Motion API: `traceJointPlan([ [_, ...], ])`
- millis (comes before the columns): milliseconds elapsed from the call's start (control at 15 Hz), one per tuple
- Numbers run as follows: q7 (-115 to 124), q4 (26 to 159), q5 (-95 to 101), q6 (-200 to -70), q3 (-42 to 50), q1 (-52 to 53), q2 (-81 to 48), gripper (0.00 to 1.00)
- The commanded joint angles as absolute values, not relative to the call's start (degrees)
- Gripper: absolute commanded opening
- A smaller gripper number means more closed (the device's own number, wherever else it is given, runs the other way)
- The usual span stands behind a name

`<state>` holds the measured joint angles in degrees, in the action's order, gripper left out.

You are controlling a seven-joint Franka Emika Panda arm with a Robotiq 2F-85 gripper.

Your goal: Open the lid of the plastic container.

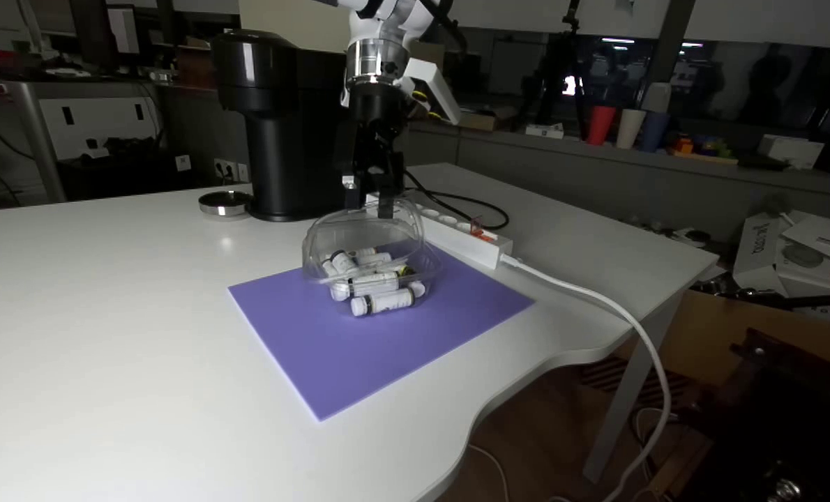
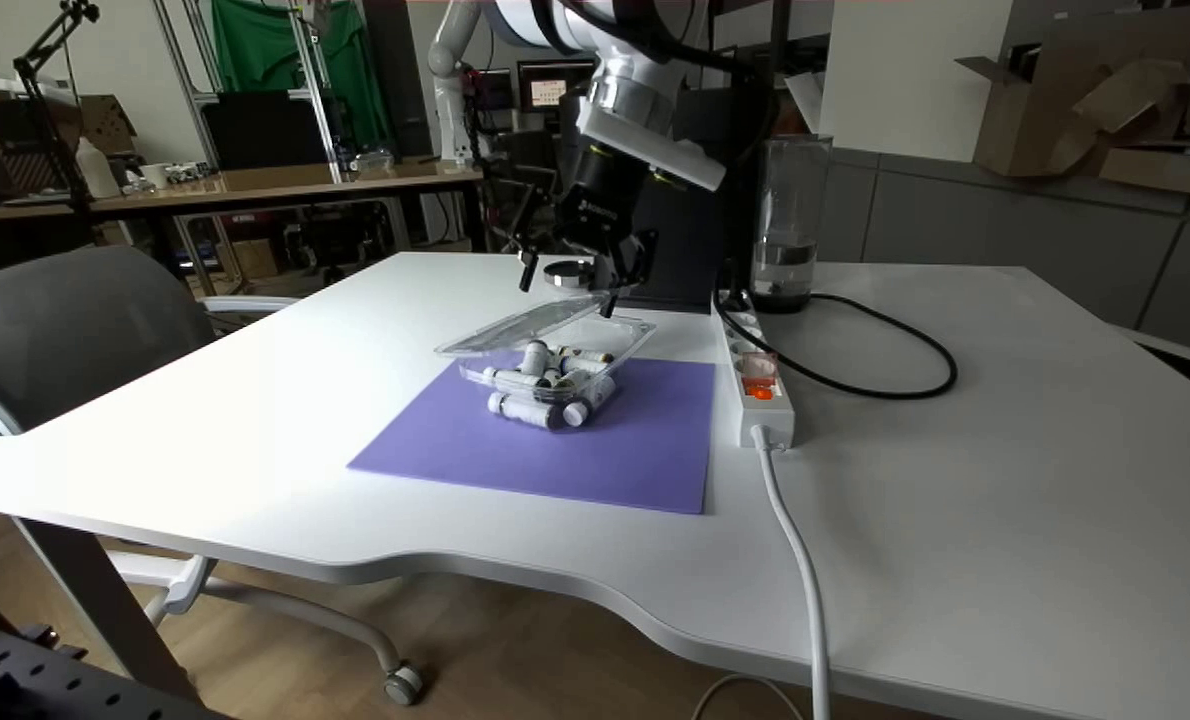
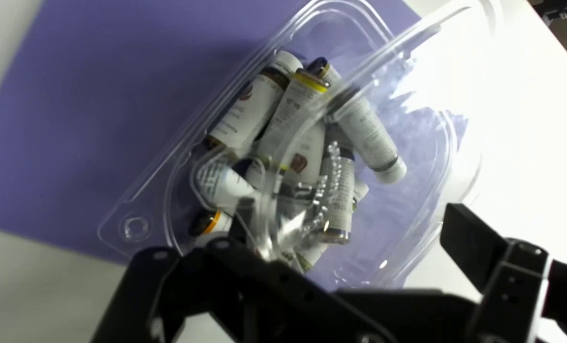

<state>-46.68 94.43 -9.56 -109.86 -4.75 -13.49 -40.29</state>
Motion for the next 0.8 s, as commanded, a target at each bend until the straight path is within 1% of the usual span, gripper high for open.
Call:
traceJointPlan([
  [0, -47.46, 94.43, -10.73, -107.89, -5.13, -13.52, -38.18, 1.00],
  [733, -47.96, 96.50, -10.34, -108.91, -7.47, -7.99, -32.26, 1.00],
])
